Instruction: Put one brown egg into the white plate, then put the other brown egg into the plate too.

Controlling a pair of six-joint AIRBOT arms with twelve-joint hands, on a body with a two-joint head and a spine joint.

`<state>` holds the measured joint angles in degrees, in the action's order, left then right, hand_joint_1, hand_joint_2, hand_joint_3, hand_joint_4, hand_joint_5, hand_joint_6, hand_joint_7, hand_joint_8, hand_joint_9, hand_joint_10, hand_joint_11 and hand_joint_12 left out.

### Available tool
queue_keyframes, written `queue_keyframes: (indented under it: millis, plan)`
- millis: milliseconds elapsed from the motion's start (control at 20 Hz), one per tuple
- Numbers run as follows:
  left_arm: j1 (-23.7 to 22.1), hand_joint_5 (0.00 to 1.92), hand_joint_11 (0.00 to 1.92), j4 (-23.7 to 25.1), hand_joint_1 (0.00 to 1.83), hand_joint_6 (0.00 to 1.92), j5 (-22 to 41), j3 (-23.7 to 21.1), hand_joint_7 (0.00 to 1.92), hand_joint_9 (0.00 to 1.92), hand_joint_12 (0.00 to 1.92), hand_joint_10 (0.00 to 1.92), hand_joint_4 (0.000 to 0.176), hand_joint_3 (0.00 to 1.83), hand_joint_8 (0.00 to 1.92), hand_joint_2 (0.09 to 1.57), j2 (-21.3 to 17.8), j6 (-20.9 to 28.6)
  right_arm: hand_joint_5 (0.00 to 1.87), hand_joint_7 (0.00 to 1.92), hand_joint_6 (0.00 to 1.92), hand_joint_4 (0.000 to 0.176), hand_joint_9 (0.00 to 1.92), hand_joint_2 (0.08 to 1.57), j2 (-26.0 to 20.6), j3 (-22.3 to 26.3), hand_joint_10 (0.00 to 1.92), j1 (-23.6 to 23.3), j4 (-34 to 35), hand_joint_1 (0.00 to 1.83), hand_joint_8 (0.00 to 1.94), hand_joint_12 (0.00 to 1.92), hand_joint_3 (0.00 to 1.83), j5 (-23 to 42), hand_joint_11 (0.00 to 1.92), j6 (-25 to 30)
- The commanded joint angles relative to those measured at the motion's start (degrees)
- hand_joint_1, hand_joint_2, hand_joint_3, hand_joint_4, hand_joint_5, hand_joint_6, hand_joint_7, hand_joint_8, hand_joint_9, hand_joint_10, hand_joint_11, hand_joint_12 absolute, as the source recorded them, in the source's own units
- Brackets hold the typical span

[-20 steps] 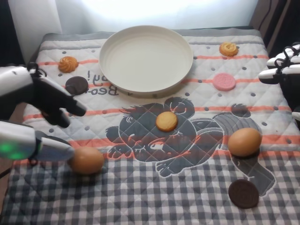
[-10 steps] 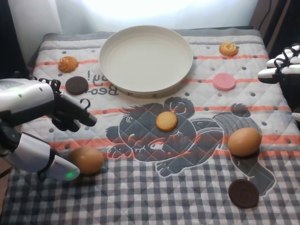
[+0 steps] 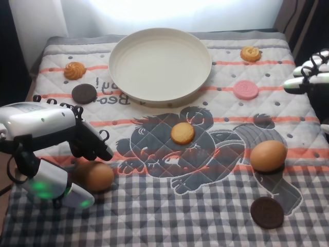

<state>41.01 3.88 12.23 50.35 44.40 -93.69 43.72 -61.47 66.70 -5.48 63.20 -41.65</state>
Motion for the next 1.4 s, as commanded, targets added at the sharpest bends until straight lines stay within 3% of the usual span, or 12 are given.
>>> queue_keyframes:
  millis: [0,600,650,700,800,900,950,1000,1100,1150,1200,1350]
  plan:
    - [-0.40,0.78,0.14,-0.16,0.88,0.00,5.22,0.40,0.86,0.59,1.37,0.77,0.062,0.00,0.01,0.86,0.10,-0.06,0.50,0.48,0.00,0.056,0.47,1.30,-0.05,-0.19,0.00,-0.34,1.77,0.76,0.00,0.19,0.01,6.70,0.38,0.17]
    - [0.39,0.79,0.19,-1.92,1.02,0.00,4.36,2.39,0.90,0.64,1.46,0.81,0.029,0.00,0.02,0.92,2.83,-0.04,0.52,0.51,0.00,0.053,0.50,1.31,0.07,-0.40,0.00,-0.27,1.83,0.81,0.00,0.19,0.00,6.72,0.42,0.17]
    - [0.40,0.86,0.21,-2.56,1.03,0.00,4.50,2.57,0.94,0.63,1.50,0.92,0.004,0.00,0.04,0.94,2.93,-0.05,0.52,0.51,0.00,0.055,0.50,1.31,0.07,-0.40,0.00,-0.27,1.84,0.81,0.00,0.19,0.00,6.73,0.41,0.17]
    - [0.47,1.04,0.25,-3.28,1.06,0.63,4.77,2.79,0.99,0.61,1.56,1.18,0.110,0.02,0.18,1.03,3.11,-0.05,0.52,0.51,0.00,0.054,0.50,1.31,0.08,-0.40,0.00,-0.27,1.84,0.81,0.00,0.19,0.00,6.74,0.41,0.17]
    - [1.25,1.08,0.28,-6.14,1.08,0.80,6.79,3.47,0.74,0.59,1.68,1.40,0.079,0.00,1.07,1.07,3.81,-0.05,0.53,0.52,0.00,0.053,0.51,1.30,0.11,-0.38,0.00,-0.27,1.84,0.83,0.00,0.19,0.00,6.75,0.42,0.17]
    - [1.30,1.12,0.32,-7.24,1.10,0.74,7.85,3.89,0.70,0.60,1.72,1.46,0.066,0.00,1.17,1.05,4.09,-0.05,0.52,0.52,0.00,0.058,0.51,1.30,0.11,-0.40,0.00,-0.27,1.87,0.85,0.00,0.19,0.00,6.75,0.42,0.17]
    - [1.17,1.16,0.35,-8.05,1.12,0.68,8.58,4.18,0.72,0.62,1.75,1.49,0.035,0.00,1.15,1.04,4.15,-0.05,0.52,0.52,0.00,0.053,0.51,1.30,0.10,-0.40,0.00,-0.27,1.88,0.86,0.00,0.19,0.00,6.75,0.41,0.17]
    - [1.13,1.16,0.35,-8.50,1.12,0.67,9.14,4.34,0.70,0.61,1.78,1.53,0.032,0.00,1.18,1.04,4.15,-0.07,0.52,0.52,0.00,0.053,0.51,1.30,0.10,-0.41,0.00,-0.27,1.88,0.85,0.00,0.19,0.00,6.76,0.41,0.17]
    - [0.80,1.18,0.37,-13.00,1.10,0.64,12.46,5.17,0.70,0.61,1.78,1.58,0.115,0.00,1.23,1.03,4.20,-1.91,0.53,0.53,0.00,0.048,0.52,1.31,0.11,-0.41,0.01,-0.27,1.90,0.85,0.00,0.19,0.00,6.76,0.42,0.17]
    - [0.14,1.18,0.34,-15.27,1.10,0.63,14.05,5.60,0.71,0.60,1.74,1.55,0.107,0.00,1.22,1.03,4.44,-3.98,0.53,0.53,0.00,0.043,0.53,1.31,0.11,-0.41,0.01,-0.27,1.91,0.85,0.01,0.19,0.00,6.76,0.43,0.17]
    - [-1.08,1.17,0.33,-16.12,1.11,0.65,14.78,6.32,0.70,0.58,1.71,1.54,0.069,0.00,1.19,1.03,4.96,-5.14,0.53,0.53,0.00,0.040,0.53,1.31,0.11,-0.41,0.01,-0.27,1.93,0.85,0.01,0.19,0.00,6.75,0.43,0.17]
    - [-9.54,1.08,0.23,-15.37,1.09,0.81,12.63,12.36,0.71,0.55,1.64,1.48,0.055,0.00,1.15,1.07,9.58,-5.44,0.52,0.53,0.00,0.057,0.53,1.30,0.25,-0.59,0.01,-0.28,1.95,0.85,0.00,0.19,0.00,6.77,0.42,0.17]
